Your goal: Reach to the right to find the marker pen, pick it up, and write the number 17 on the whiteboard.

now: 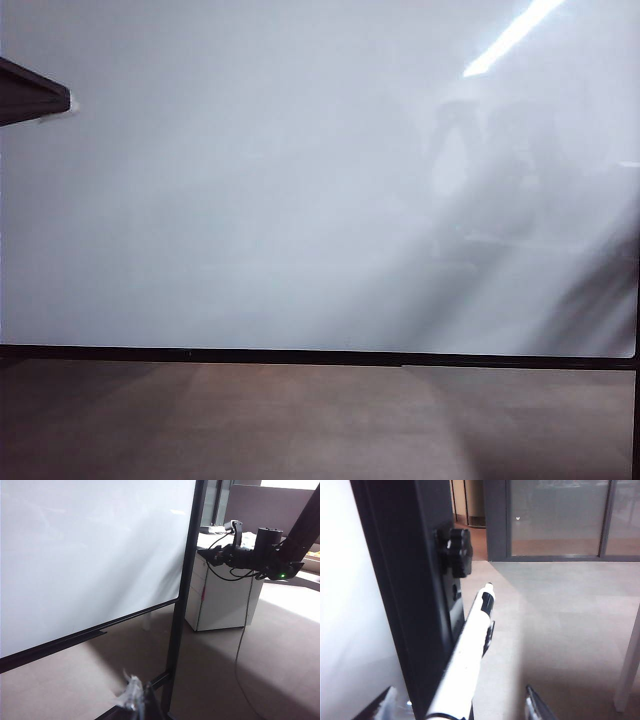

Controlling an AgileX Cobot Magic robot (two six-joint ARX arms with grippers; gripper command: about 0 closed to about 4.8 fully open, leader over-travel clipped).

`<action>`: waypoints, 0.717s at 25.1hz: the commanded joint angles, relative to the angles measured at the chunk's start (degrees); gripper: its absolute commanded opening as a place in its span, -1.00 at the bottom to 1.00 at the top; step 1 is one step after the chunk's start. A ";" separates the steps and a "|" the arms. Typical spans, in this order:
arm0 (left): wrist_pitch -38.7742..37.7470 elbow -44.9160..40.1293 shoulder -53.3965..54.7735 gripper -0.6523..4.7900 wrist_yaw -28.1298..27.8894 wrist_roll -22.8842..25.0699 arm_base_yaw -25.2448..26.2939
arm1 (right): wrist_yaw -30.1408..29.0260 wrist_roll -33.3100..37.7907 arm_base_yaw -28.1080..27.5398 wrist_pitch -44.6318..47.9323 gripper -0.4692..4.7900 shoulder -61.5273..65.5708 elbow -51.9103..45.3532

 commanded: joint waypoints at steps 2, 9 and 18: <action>0.72 0.02 0.07 -0.78 0.15 0.00 0.02 | 0.09 0.22 -0.02 1.42 0.32 -0.22 0.24; 0.72 0.02 0.07 -0.78 0.15 0.00 0.02 | 0.13 0.96 0.63 1.18 0.25 -0.22 1.05; 0.72 0.02 0.07 -0.78 0.15 0.00 0.02 | 1.44 0.94 1.11 0.96 0.13 -0.22 1.07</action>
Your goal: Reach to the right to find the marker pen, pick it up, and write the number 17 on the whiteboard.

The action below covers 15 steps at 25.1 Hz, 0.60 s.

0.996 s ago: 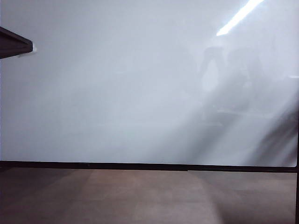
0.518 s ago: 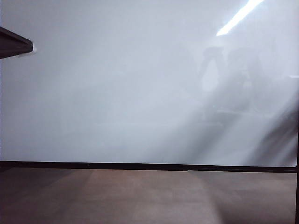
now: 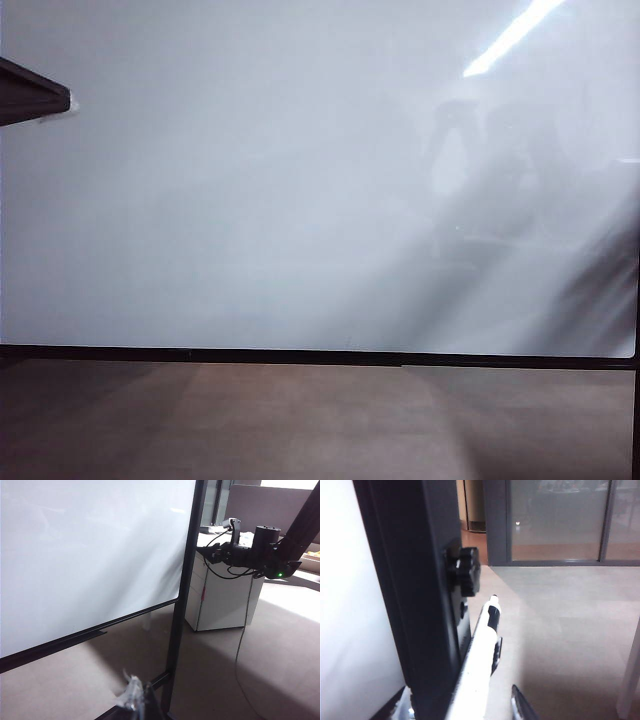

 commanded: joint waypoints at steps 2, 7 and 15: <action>0.72 0.02 0.07 -0.78 0.15 0.00 0.02 | 0.31 0.24 0.00 0.61 0.13 -0.20 0.20; 0.72 0.02 0.07 -0.78 0.15 0.00 0.02 | 0.50 0.24 0.00 0.61 -0.28 -0.20 0.22; 0.72 0.02 0.07 -0.78 0.15 0.00 0.02 | 1.55 0.26 -0.02 0.37 -0.55 -0.20 0.20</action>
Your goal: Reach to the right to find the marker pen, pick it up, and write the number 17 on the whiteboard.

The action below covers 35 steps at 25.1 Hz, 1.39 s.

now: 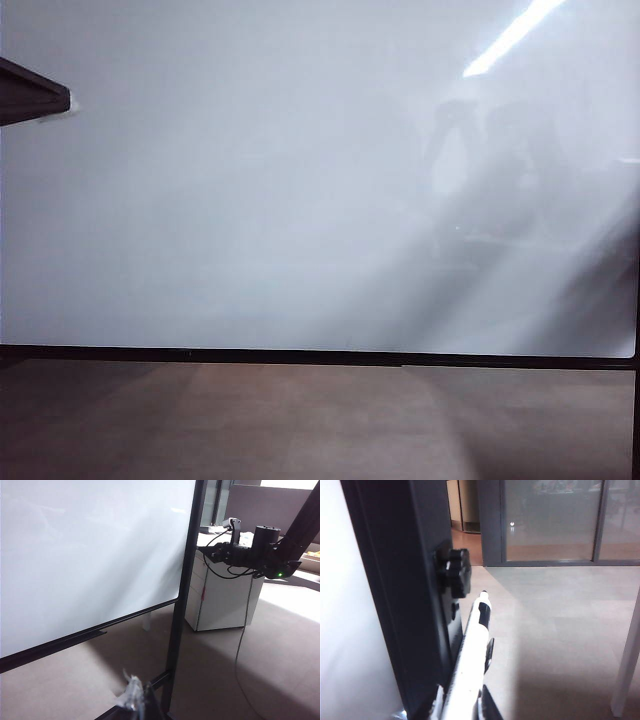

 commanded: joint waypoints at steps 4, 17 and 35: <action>0.70 0.02 0.07 -0.78 0.15 0.00 0.02 | 0.11 0.28 -0.09 0.61 -0.84 -0.20 0.20; 0.70 0.04 0.07 -0.78 0.33 0.00 15.87 | 7.28 17.33 -9.22 1.18 -0.84 -19.17 0.07; 0.59 0.20 0.07 -0.78 0.15 0.00 30.01 | 15.85 19.98 12.15 -54.55 -0.84 -79.71 0.20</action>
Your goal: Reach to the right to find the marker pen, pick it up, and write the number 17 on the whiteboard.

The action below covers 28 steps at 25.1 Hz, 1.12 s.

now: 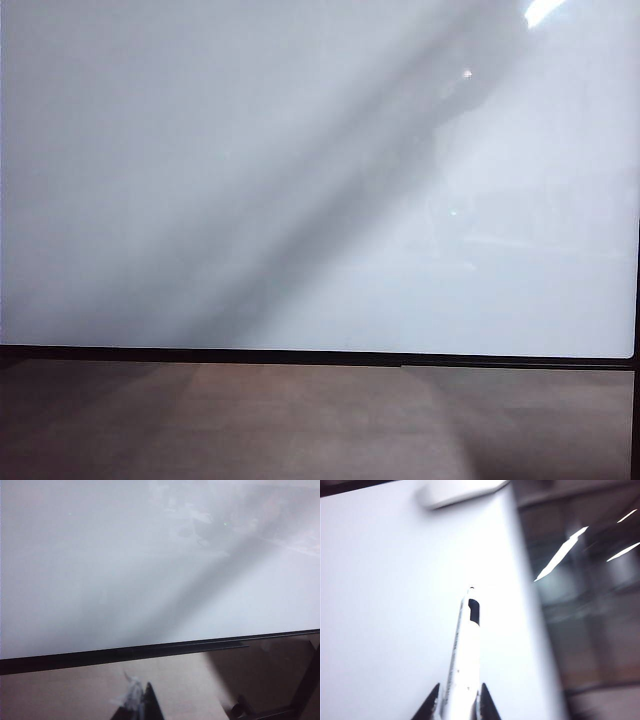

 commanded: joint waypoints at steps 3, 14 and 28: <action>0.72 1.38 0.04 -0.78 0.15 0.02 0.02 | 12.20 -0.28 17.94 -5.38 -0.84 -0.46 0.13; -14.91 22.49 4.83 -0.78 0.26 0.02 0.02 | 26.95 -7.13 42.12 -0.50 -0.84 10.95 0.17; -6.19 40.63 21.68 -0.78 6.05 0.04 -3.08 | 26.53 -7.26 45.64 5.40 -0.84 26.18 10.62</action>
